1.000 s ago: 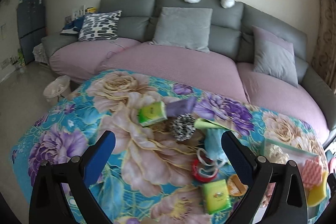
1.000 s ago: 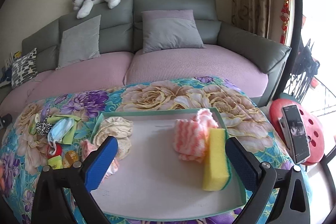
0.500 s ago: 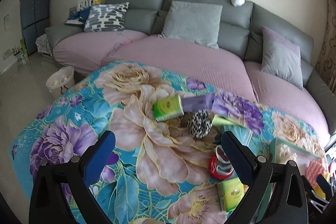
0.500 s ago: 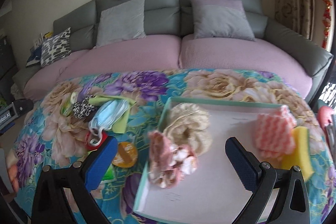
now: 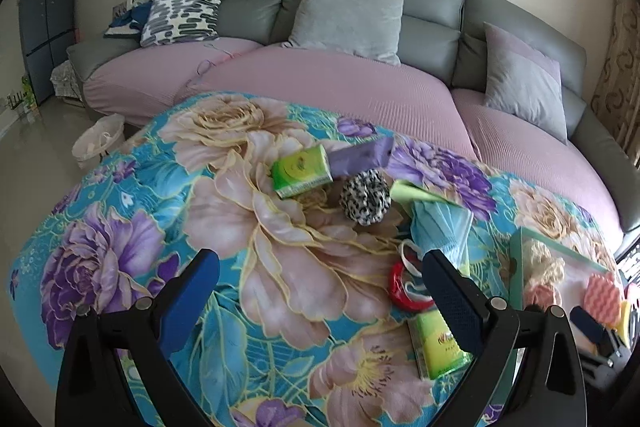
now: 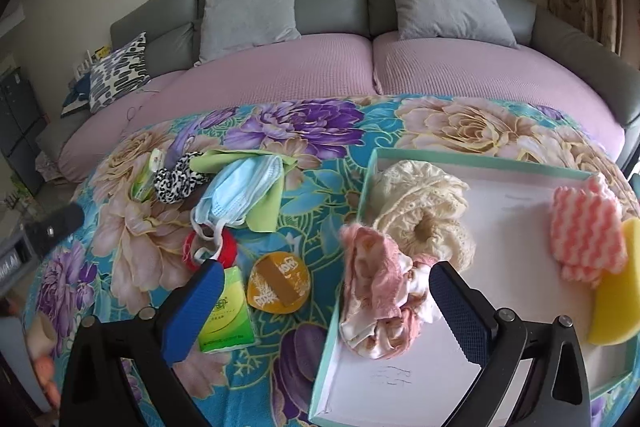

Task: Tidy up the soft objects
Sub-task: 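Move both tools back over the remaining items on the bed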

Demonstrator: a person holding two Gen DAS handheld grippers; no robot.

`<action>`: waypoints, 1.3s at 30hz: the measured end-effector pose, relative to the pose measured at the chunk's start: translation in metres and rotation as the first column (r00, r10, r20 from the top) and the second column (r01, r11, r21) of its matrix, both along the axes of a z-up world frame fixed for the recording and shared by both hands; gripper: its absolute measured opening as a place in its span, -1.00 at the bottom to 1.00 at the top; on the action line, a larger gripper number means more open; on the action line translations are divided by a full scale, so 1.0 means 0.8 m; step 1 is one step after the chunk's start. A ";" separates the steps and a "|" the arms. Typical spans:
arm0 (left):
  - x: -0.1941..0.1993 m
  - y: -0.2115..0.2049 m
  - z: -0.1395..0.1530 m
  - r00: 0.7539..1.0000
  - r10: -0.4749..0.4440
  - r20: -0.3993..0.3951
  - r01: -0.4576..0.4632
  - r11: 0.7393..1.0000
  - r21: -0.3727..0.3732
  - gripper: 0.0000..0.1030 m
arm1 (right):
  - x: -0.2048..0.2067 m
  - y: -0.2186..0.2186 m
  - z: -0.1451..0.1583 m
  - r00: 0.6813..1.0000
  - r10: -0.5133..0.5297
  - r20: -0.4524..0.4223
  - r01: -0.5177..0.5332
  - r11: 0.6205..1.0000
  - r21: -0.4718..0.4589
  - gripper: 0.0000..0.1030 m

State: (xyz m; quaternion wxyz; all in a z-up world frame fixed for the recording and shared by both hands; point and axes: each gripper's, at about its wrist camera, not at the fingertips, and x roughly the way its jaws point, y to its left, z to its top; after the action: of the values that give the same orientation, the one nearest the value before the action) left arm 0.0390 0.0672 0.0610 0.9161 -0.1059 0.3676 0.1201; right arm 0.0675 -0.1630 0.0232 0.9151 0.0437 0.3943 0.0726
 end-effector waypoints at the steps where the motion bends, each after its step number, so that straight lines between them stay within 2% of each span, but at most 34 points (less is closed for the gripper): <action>1: 0.001 -0.001 -0.003 1.000 -0.004 -0.008 0.004 1.000 -0.004 0.96 | 0.000 -0.002 0.000 1.000 -0.013 0.002 0.013 1.000 -0.006 1.00; 7: 0.013 -0.018 -0.024 0.997 -0.056 -0.044 0.053 0.997 -0.062 0.96 | 0.003 -0.023 -0.003 0.997 -0.072 -0.021 0.071 0.997 -0.014 1.00; 10: 0.024 -0.036 -0.043 0.989 -0.111 -0.093 0.101 0.990 -0.099 0.96 | 0.003 -0.027 -0.007 0.996 -0.080 -0.034 0.079 0.996 -0.033 1.00; 20: 0.047 -0.091 -0.077 0.953 -0.230 -0.200 0.218 0.973 -0.078 0.96 | 0.001 -0.059 -0.009 0.988 -0.150 -0.042 0.147 0.987 -0.069 1.00; 32: 0.063 -0.118 -0.108 0.920 -0.264 -0.288 0.265 0.964 -0.039 0.96 | -0.001 -0.081 -0.016 0.980 -0.187 -0.066 0.182 0.980 -0.081 1.00; 39: 0.063 -0.110 -0.115 0.920 -0.235 -0.313 0.237 0.971 -0.031 0.96 | 0.000 -0.082 -0.019 0.980 -0.181 -0.081 0.174 0.981 -0.088 1.00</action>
State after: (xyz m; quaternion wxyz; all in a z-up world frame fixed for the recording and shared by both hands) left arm 0.0897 -0.0211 -0.0309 0.8539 -0.0370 0.5184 0.0257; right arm 0.0674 -0.2286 0.0082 0.9006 0.0450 0.4315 -0.0275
